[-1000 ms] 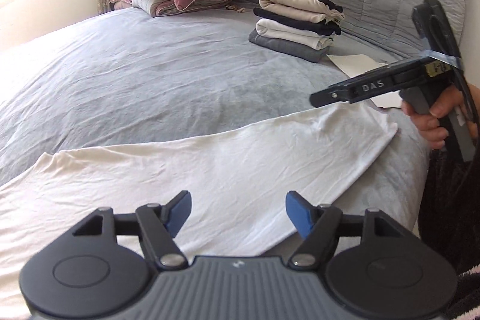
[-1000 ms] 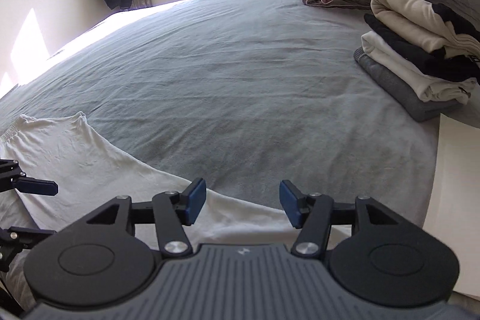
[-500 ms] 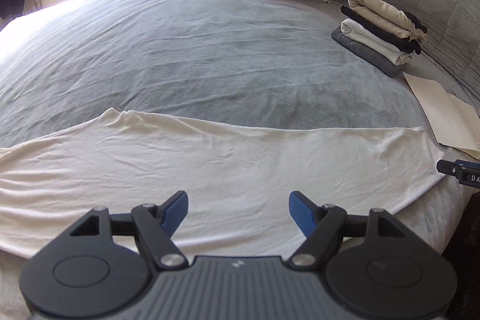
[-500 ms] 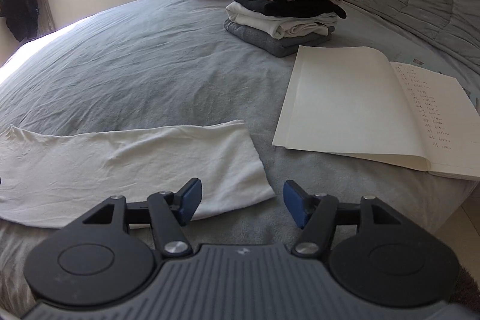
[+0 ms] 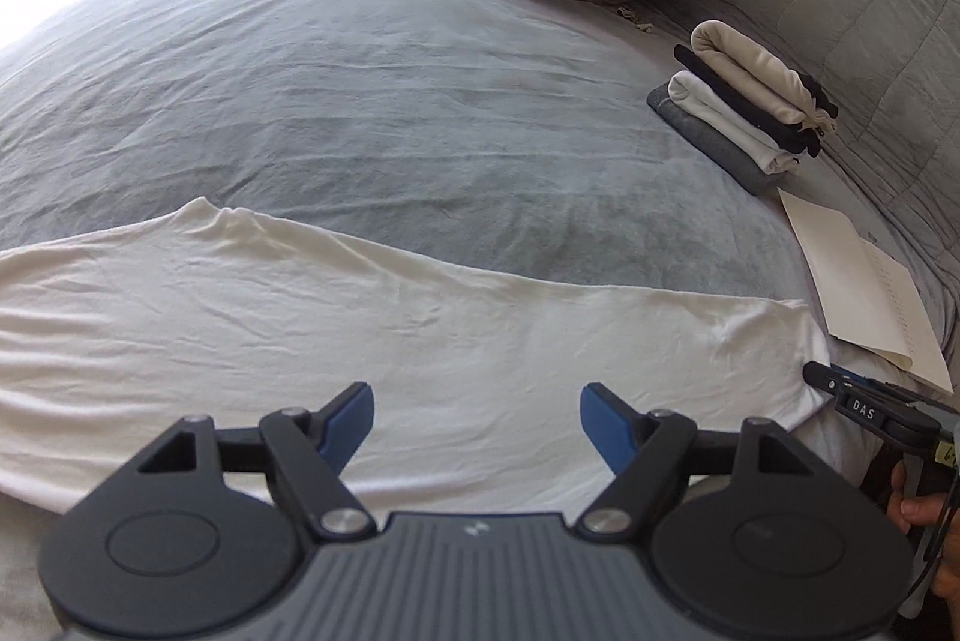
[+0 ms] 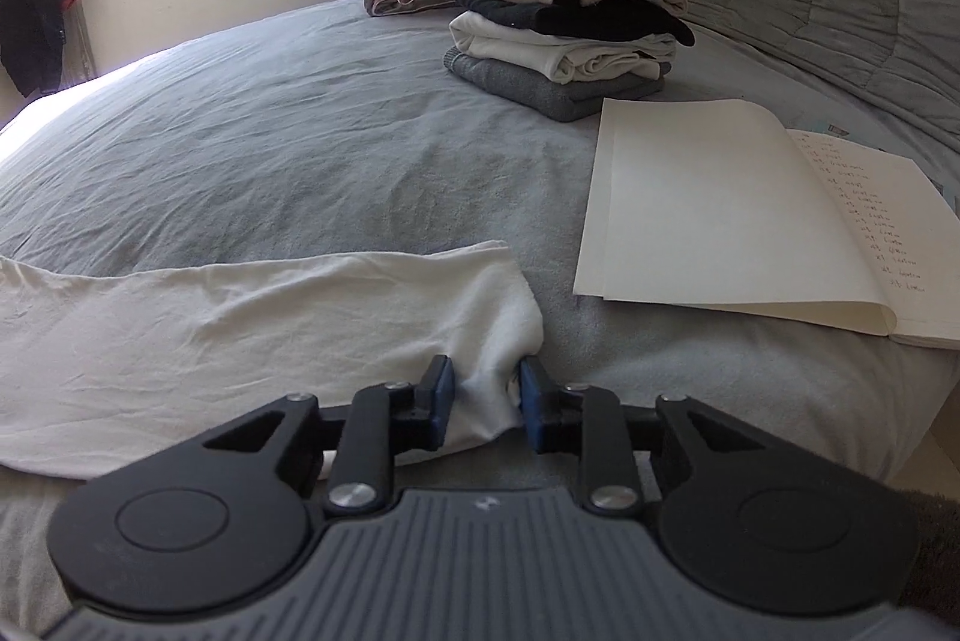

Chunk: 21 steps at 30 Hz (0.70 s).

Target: Fold clothes

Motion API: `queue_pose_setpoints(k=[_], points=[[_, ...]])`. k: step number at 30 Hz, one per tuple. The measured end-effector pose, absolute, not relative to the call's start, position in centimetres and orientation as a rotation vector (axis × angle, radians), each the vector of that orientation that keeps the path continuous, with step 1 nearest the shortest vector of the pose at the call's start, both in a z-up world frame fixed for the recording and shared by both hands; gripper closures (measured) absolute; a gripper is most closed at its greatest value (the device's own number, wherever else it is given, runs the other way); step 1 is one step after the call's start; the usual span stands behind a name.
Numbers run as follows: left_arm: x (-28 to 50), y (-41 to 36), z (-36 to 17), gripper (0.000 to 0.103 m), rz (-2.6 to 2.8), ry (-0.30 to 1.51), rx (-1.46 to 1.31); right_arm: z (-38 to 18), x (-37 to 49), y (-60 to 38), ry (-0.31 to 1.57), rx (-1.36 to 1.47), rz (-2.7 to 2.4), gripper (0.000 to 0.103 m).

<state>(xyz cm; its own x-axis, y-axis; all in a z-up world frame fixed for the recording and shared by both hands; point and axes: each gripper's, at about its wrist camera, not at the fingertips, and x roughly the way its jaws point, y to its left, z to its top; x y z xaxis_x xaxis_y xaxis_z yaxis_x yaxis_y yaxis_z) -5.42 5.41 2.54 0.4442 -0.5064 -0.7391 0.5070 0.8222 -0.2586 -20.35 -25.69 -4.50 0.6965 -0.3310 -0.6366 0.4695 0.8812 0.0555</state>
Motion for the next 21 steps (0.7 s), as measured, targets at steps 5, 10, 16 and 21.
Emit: queue_pose_setpoints(k=[5, 10, 16, 21], points=[[-4.4, 4.7, 1.9, 0.026, -0.772, 1.002, -0.207, -3.4, -19.3, -23.6, 0.632, 0.182, -0.398, 0.095], [-3.4, 3.0, 0.5, 0.026, -0.857, 1.079, -0.345, -1.4, -18.1, -20.5, 0.591, 0.124, -0.262, 0.095], [-2.6, 1.1, -1.3, 0.027, -0.928, 1.145, -0.450, -0.7, -16.9, -16.4, 0.603, 0.048, -0.091, 0.095], [-1.7, 0.3, -3.3, 0.029, -0.886, 1.217, -0.518, -1.4, -16.5, -13.4, 0.625, -0.020, 0.008, 0.095]])
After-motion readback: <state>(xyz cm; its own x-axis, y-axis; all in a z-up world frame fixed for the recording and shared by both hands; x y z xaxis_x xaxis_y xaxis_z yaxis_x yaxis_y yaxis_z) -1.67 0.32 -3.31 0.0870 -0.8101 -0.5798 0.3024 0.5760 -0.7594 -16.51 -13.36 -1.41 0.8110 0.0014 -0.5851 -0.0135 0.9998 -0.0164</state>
